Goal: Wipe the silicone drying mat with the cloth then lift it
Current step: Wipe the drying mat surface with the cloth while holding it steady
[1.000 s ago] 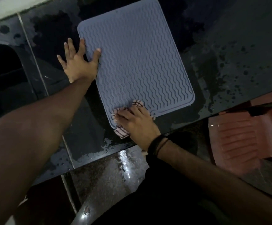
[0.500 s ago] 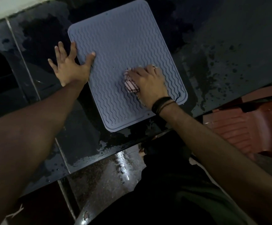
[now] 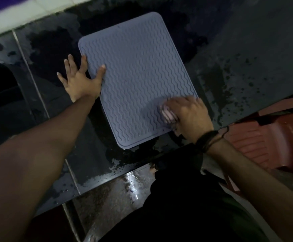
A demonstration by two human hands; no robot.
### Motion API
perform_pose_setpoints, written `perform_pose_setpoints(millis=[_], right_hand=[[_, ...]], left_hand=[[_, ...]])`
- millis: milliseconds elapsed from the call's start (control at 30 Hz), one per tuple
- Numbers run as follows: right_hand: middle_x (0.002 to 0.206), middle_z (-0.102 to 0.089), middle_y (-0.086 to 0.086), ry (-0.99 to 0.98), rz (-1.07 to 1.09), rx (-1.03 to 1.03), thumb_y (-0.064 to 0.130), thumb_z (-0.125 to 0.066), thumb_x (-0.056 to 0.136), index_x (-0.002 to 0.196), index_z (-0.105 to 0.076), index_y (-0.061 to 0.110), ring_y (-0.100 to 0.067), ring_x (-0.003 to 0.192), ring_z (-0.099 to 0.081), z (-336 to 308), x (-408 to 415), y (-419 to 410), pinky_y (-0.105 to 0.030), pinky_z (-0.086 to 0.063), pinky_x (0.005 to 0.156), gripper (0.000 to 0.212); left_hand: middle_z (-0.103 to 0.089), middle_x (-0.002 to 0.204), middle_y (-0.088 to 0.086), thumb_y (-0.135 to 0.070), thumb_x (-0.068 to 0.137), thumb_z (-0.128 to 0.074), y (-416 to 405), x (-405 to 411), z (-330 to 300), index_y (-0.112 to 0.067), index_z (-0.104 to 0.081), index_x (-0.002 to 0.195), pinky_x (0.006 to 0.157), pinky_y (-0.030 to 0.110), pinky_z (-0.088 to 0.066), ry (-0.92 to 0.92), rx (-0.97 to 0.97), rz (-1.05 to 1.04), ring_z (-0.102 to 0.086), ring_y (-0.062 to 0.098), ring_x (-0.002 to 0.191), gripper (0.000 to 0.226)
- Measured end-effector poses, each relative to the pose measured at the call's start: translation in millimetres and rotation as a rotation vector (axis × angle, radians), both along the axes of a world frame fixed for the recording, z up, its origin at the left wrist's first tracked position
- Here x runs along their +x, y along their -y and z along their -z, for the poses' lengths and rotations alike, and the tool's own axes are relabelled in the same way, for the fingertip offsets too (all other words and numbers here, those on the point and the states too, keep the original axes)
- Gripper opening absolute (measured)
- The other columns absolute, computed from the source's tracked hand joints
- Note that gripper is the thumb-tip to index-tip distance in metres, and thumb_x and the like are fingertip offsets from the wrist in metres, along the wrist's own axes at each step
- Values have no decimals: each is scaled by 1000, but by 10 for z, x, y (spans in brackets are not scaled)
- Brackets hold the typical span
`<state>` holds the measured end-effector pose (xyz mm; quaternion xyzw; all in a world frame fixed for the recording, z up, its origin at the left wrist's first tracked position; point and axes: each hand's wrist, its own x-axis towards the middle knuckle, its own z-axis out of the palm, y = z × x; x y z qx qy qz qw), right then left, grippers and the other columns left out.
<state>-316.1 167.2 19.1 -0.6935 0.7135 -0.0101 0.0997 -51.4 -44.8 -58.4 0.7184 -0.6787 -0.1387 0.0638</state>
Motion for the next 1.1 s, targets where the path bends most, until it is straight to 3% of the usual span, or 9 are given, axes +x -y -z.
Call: perform_pose_setpoints(millis=[100,200,333,600,733,900,1100], right_hand=[[117,-64,-4,-1,69,-119,8,-69,69,118,-62,19,-31,104,-55,40,-28,549,-38,-40,85,50],[133,-56,-4,-2,44,-44,10,-65,77,131,-54,20,-31,117,-49,196,35,979,-40,-34,96,57],[141,-50,-2,-72,46,-32,15,-66,80,137,-48,21,-30,123,-46,392,31,792,-44,-30,107,60],[133,-57,0,-116,100,-34,7,-59,75,129,-56,22,-32,111,-52,254,-80,-204,-45,-35,99,57],[121,-64,-2,-86,125,-57,15,-62,70,120,-61,23,-34,99,-54,140,-223,-115,-40,-40,82,52],[117,-62,-10,-36,256,-58,18,-67,73,123,-59,16,-36,100,-53,232,-235,350,-41,-41,82,51],[103,-57,-15,-18,320,-38,25,-74,70,121,-61,12,-37,93,-54,295,-160,14,-43,-47,75,54]], left_hand=[[-8,171,4,-91,84,-26,4,6,3,-37,-24,160,124,57,5,-3,-1,2,-1,21,158,93],[-9,171,4,-91,84,-25,11,9,5,-37,-25,160,124,57,5,4,-2,-2,-1,21,158,93],[-9,171,3,-92,83,-23,28,3,32,-38,-26,159,124,58,4,3,-12,-4,-2,21,158,93],[-10,171,4,-89,85,-26,7,-2,5,-37,-27,159,124,57,4,-8,-14,-9,-2,21,158,90],[-10,171,5,-89,86,-26,19,7,1,-36,-28,159,124,57,5,-10,-19,-6,-2,22,158,91],[-9,171,4,-89,86,-26,10,-1,5,-35,-28,159,124,57,5,0,-12,-6,-1,21,158,91],[-11,171,4,-91,84,-24,27,7,35,-36,-30,158,124,58,5,2,-19,-14,-2,21,158,92]])
